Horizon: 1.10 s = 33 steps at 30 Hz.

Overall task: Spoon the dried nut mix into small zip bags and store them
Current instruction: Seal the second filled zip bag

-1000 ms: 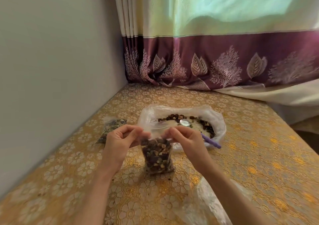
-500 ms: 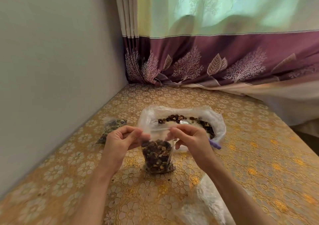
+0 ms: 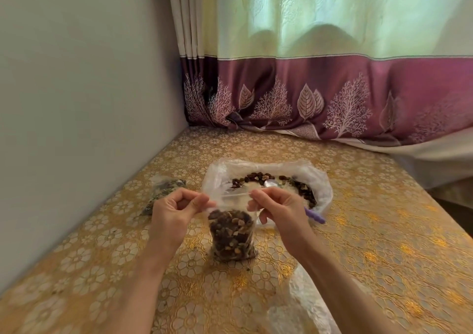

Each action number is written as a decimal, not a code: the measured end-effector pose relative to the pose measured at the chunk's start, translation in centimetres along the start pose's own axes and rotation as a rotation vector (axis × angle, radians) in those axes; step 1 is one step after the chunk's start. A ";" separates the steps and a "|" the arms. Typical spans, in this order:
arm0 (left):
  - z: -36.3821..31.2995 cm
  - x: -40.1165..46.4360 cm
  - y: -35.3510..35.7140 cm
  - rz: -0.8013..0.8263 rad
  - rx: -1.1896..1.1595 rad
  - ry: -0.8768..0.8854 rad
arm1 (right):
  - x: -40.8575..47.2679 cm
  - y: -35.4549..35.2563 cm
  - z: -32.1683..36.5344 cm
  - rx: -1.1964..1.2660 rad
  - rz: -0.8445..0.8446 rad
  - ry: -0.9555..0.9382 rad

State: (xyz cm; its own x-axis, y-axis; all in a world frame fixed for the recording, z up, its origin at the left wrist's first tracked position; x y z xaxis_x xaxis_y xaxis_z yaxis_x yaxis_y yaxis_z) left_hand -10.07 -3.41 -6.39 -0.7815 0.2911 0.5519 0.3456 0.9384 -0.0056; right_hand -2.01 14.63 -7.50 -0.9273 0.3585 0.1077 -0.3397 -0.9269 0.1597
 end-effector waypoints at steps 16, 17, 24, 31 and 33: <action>-0.6 -0.5 1.6 0.107 0.103 0.052 | -0.3 0.9 1.8 -0.372 0.027 -0.161; -0.6 -0.6 1.7 0.111 0.109 0.051 | -0.3 1.0 1.9 -0.383 0.019 -0.169; -1.1 -0.6 1.8 0.134 0.141 0.062 | -0.6 1.6 2.5 -0.481 0.025 -0.222; -1.0 -0.6 1.7 0.119 0.116 0.042 | -0.7 1.3 2.6 -0.465 0.014 -0.194; -1.0 -0.7 1.9 0.129 0.101 0.047 | -0.7 1.2 2.6 -0.447 0.011 -0.183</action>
State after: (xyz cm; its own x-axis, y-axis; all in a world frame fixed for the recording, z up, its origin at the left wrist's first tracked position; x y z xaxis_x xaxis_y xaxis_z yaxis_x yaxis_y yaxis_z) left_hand -8.35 -2.00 -5.94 -0.7082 0.4036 0.5792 0.3857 0.9084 -0.1615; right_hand -1.33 13.59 -4.80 -0.9019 0.3251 0.2844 -0.4017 -0.8733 -0.2757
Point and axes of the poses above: each hand's wrist, its own x-axis towards the middle knuckle, its own y-axis out of the palm, z = x × y, the point moved 10 cm from there along x, towards the middle knuckle, and after that the axes turned 9 degrees about y, right-handed, at the moved point
